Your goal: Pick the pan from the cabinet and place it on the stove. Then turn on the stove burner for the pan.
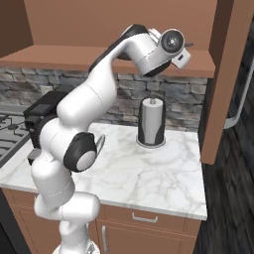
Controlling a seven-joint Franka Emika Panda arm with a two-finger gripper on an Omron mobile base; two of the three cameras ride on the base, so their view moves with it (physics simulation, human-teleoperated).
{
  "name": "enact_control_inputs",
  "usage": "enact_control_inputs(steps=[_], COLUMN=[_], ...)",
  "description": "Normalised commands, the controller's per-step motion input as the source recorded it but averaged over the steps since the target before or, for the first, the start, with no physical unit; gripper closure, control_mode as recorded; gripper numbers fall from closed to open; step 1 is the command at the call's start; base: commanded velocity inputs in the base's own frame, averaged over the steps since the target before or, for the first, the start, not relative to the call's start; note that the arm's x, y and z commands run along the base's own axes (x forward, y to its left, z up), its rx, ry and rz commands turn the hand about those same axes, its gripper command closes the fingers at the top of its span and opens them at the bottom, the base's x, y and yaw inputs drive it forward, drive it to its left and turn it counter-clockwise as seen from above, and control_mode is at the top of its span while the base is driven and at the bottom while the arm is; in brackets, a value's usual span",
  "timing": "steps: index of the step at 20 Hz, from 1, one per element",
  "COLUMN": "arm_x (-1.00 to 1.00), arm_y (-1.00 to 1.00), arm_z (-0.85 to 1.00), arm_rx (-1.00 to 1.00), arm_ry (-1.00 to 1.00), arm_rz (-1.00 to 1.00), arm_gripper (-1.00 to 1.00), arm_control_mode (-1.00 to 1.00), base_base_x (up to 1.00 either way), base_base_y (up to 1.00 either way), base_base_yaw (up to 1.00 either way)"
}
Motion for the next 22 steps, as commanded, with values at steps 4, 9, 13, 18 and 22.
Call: enact_control_inputs(steps=[4, 9, 13, 18, 22], arm_x=[0.25, 0.24, 0.27, 0.29, 0.32], arm_y=[0.0, -0.01, -0.03, -0.01, 0.0], arm_z=[-0.11, -0.09, -0.04, -0.08, -0.11], arm_rx=[0.01, 0.02, 0.04, 0.03, 0.02], arm_ry=[0.0, 0.0, 0.0, 0.0, 0.0], arm_rz=[-0.01, -0.01, 0.0, 0.0, 0.0], arm_gripper=[-1.0, -1.0, -1.0, -1.0, -1.0], arm_control_mode=[-1.0, -1.0, -1.0, -1.0, -1.0], base_base_x=[0.0, 0.0, 0.0, 0.0, 0.0], base_base_y=[0.0, 0.0, 0.0, 0.0, 0.0], base_base_yaw=[0.0, 0.0, 0.0, 0.0, 0.0])
